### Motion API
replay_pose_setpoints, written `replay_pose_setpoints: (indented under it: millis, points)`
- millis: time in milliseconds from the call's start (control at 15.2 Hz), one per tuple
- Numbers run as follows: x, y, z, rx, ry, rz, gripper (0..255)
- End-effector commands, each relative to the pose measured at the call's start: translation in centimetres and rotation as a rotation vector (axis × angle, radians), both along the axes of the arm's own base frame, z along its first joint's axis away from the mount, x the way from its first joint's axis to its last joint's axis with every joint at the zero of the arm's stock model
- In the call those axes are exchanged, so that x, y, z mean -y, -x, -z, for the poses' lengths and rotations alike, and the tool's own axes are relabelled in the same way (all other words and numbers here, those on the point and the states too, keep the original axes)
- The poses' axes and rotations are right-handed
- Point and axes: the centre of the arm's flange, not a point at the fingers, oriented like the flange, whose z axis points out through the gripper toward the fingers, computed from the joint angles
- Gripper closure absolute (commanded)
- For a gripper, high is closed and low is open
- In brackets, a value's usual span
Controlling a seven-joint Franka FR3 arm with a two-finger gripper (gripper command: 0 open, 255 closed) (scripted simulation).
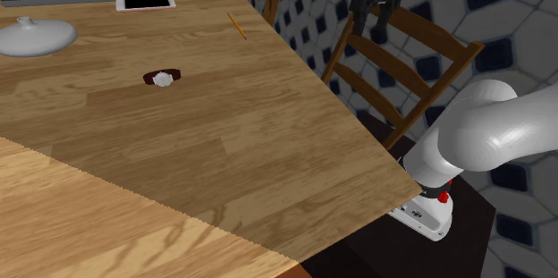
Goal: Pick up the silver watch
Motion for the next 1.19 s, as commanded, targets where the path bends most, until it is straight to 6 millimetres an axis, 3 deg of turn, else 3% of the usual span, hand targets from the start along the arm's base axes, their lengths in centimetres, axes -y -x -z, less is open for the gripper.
replay_pose_setpoints:
  millis: [0,528,1122]
  points:
    - [0.0,0.0,0.0,0.0,0.0,0.0,0]
    - [-10.5,-2.0,0.7,0.023,0.062,0.255,0]
    - [-21.1,-7.3,2.0,0.048,0.131,0.542,0]
